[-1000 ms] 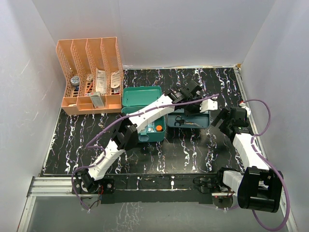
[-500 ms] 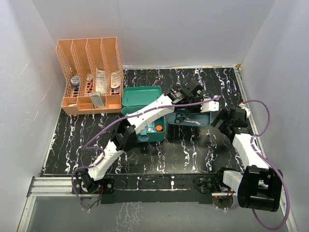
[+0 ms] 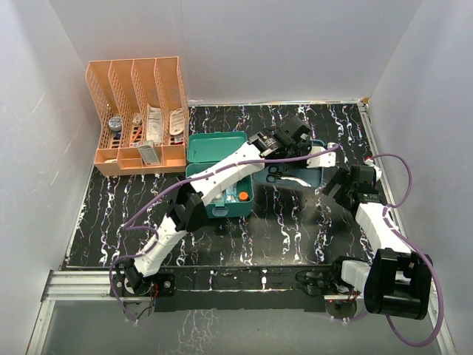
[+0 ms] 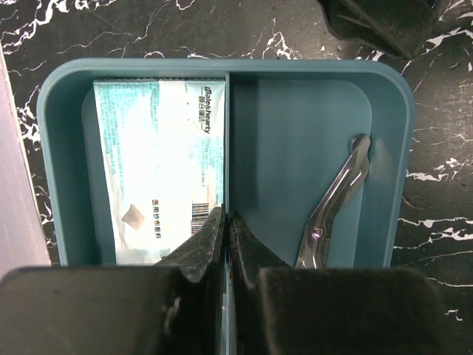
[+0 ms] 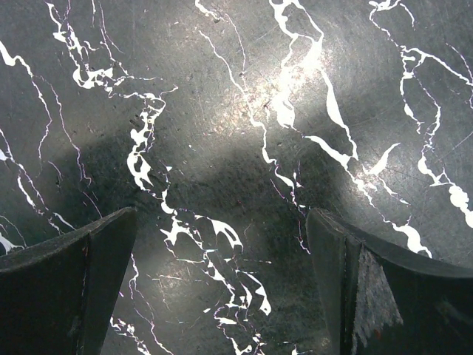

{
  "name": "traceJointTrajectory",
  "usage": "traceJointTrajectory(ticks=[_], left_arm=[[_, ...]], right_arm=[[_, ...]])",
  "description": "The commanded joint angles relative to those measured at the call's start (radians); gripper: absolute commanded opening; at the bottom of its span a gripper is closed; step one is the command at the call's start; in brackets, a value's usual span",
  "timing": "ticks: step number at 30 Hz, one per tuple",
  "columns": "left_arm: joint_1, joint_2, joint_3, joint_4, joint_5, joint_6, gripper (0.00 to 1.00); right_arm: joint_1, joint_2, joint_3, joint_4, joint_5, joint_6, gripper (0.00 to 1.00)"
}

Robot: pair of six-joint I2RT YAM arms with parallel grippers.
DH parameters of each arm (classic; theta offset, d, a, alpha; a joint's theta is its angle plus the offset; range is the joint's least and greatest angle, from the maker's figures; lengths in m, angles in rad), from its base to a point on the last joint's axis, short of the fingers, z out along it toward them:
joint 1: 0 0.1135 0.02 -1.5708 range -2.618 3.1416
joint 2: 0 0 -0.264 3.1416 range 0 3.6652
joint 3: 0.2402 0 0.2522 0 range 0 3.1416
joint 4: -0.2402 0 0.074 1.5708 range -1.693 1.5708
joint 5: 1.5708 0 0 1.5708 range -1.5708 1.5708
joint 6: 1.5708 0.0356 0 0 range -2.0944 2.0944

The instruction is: Organize the medicine kit

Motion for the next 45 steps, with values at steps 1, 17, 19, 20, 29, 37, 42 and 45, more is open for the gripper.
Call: traceJointTrajectory(ticks=[1, 17, 19, 20, 29, 37, 42, 45], left_arm=[[-0.004, -0.123, 0.047, -0.02, -0.035, 0.027, 0.0], [0.052, -0.269, -0.04, -0.116, -0.079, 0.002, 0.0], [0.069, -0.308, -0.088, -0.123, -0.069, -0.022, 0.0], [0.077, -0.33, -0.117, -0.124, -0.065, -0.039, 0.0], [0.153, -0.566, -0.467, -0.068, -0.059, -0.102, 0.0], [0.175, -0.665, -0.595, -0.077, -0.032, -0.142, 0.0], [0.2, -0.717, -0.699, -0.054, -0.005, -0.165, 0.0], [0.215, -0.754, -0.781, -0.017, -0.01, -0.158, 0.0]], right_arm=[[-0.003, -0.006, 0.003, 0.042, -0.002, 0.008, 0.98], [-0.003, -0.008, 0.0, 0.05, -0.035, 0.002, 0.98], [-0.003, -0.001, 0.001, 0.056, -0.069, -0.003, 0.98], [-0.003, 0.002, 0.001, 0.062, -0.091, -0.006, 0.98], [0.014, 0.057, 0.095, 0.087, -0.21, -0.024, 0.98], [0.083, 0.155, 0.252, 0.049, -0.208, -0.039, 0.98], [0.131, 0.2, 0.284, 0.043, -0.212, -0.039, 0.98], [0.151, 0.211, 0.294, 0.04, -0.218, -0.041, 0.98]])
